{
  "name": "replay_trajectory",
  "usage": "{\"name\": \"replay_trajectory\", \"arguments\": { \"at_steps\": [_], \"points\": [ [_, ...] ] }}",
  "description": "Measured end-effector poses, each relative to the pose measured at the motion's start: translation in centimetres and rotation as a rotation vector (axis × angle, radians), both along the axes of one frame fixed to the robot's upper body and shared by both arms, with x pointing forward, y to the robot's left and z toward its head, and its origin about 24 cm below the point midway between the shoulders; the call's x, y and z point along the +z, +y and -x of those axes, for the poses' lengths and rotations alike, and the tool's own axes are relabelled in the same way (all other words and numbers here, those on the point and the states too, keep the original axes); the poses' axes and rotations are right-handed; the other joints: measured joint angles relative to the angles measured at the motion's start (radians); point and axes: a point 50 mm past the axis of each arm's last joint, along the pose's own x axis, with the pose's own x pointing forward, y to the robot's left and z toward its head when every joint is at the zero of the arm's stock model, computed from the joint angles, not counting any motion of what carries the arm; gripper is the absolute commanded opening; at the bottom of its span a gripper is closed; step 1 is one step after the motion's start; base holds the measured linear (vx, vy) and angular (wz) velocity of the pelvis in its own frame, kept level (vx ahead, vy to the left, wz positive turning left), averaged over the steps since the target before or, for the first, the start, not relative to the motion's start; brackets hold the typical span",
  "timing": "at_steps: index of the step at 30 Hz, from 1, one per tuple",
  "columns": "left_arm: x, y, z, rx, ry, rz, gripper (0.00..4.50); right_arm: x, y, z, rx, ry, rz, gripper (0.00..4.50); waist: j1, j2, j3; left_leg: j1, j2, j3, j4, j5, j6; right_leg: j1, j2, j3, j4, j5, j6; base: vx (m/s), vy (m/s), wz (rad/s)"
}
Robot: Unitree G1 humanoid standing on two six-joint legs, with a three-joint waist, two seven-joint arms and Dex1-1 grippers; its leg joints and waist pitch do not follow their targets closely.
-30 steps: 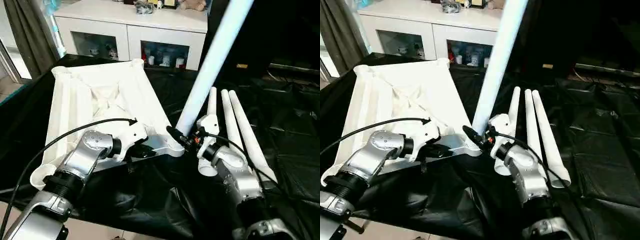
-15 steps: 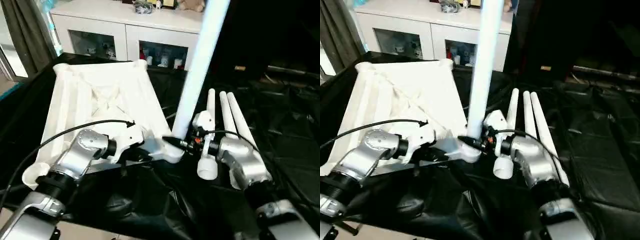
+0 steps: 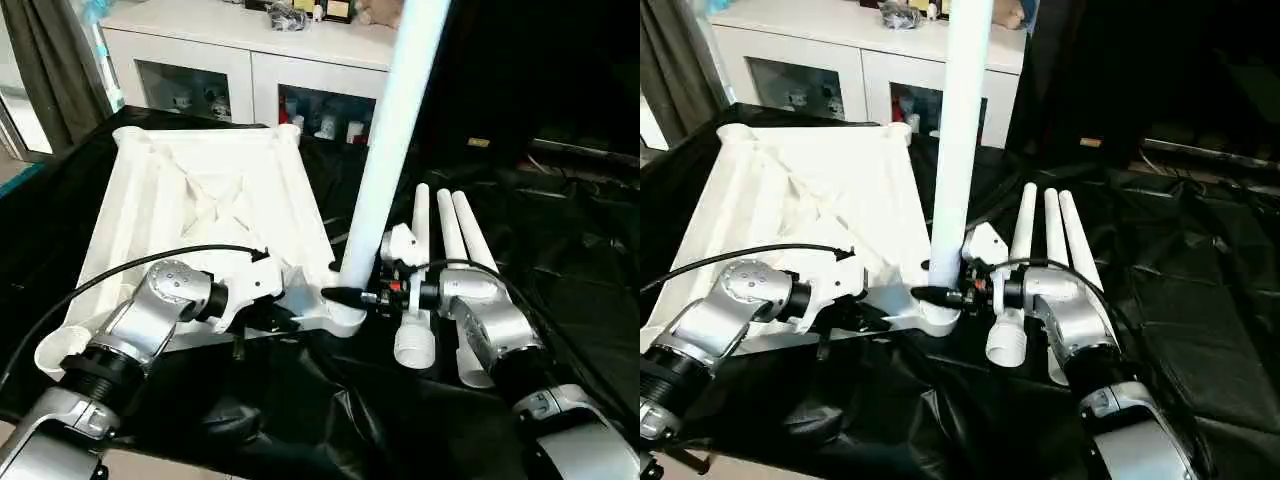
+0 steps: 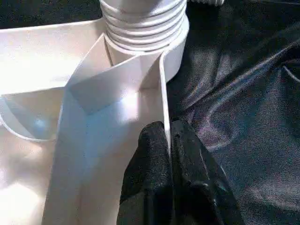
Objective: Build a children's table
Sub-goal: Insert table leg to table base
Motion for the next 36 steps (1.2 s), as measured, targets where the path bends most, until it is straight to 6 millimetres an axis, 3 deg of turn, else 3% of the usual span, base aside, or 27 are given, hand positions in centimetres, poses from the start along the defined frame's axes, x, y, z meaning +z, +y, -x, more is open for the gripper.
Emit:
{"name": "replay_trajectory", "arguments": {
  "at_steps": [10, 14, 16, 19, 21, 27, 31, 36],
  "points": [
    [-0.2, 0.1, -0.2, 0.050, 0.000, -0.013, 0.00, -0.5, 0.9, -0.6, -0.093, 0.024, -0.037, 1.91, -0.005, 0.000, 0.000, 0.004, 0.000, -0.001, 0.000, 0.000, 0.000, 0.002, 0.000, -0.001, 0.001, -0.003, 0.004, 0.000, 0.000, 0.00],
    [-0.3, 0.3, -0.5, 0.120, -0.001, -0.022, 0.00, -0.8, 1.8, -1.2, -0.197, 0.025, -0.040, 1.91, -0.019, -0.002, 0.002, 0.008, 0.000, -0.005, 0.000, 0.000, 0.000, 0.003, 0.000, -0.003, -0.001, -0.003, 0.004, 0.000, 0.000, 0.00],
    [-0.2, 0.4, -1.1, 0.202, -0.010, -0.033, 0.00, -0.8, 3.0, -2.1, -0.330, 0.027, -0.043, 1.91, -0.037, -0.004, 0.005, 0.009, 0.000, -0.009, 0.000, 0.000, 0.000, 0.002, 0.000, -0.007, -0.004, -0.003, 0.004, -0.050, 0.002, -0.10],
    [-0.1, -0.1, -1.7, 0.290, -0.018, -0.037, 0.00, -0.6, 3.8, -3.0, -0.472, 0.030, -0.044, 1.91, -0.046, 0.005, 0.011, 0.004, 0.000, -0.023, -0.001, 0.000, 0.000, 0.003, 0.000, -0.026, -0.024, -0.003, 0.004, -0.018, 0.002, -0.04],
    [-0.1, -0.9, -2.3, 0.374, -0.023, -0.031, 0.00, -0.4, 4.2, -3.8, -0.599, 0.046, -0.045, 1.91, -0.048, 0.010, 0.014, 0.000, 0.001, -0.031, -0.001, 0.000, 0.000, 0.003, -0.001, -0.038, -0.037, -0.003, 0.004, 0.000, 0.000, 0.00],
    [-0.5, -4.7, -3.2, 0.555, -0.032, -0.009, 0.00, -0.1, 5.2, -5.1, -0.935, 0.119, -0.045, 1.90, -0.050, 0.016, 0.018, 0.003, -0.001, -0.029, -0.001, 0.000, 0.000, 0.005, -0.008, -0.043, -0.041, -0.003, 0.004, 0.000, 0.000, 0.00],
    [-0.5, -6.5, -3.0, 0.608, -0.040, -0.002, 0.00, 0.1, 5.2, -5.4, -1.011, 0.120, -0.035, 1.90, -0.048, 0.018, 0.019, 0.001, -0.001, -0.029, -0.001, 0.000, 0.000, 0.008, -0.017, -0.057, -0.047, -0.003, 0.004, 0.000, 0.000, 0.00],
    [-0.4, -7.2, -3.0, 0.638, -0.046, 0.002, 0.00, 0.4, 5.3, -5.7, -1.035, 0.104, -0.014, 1.90, -0.047, 0.019, 0.018, 0.000, -0.001, -0.029, -0.003, 0.000, 0.000, 0.010, -0.018, -0.059, -0.050, -0.003, 0.004, 0.000, 0.000, 0.00]
  ]
}}
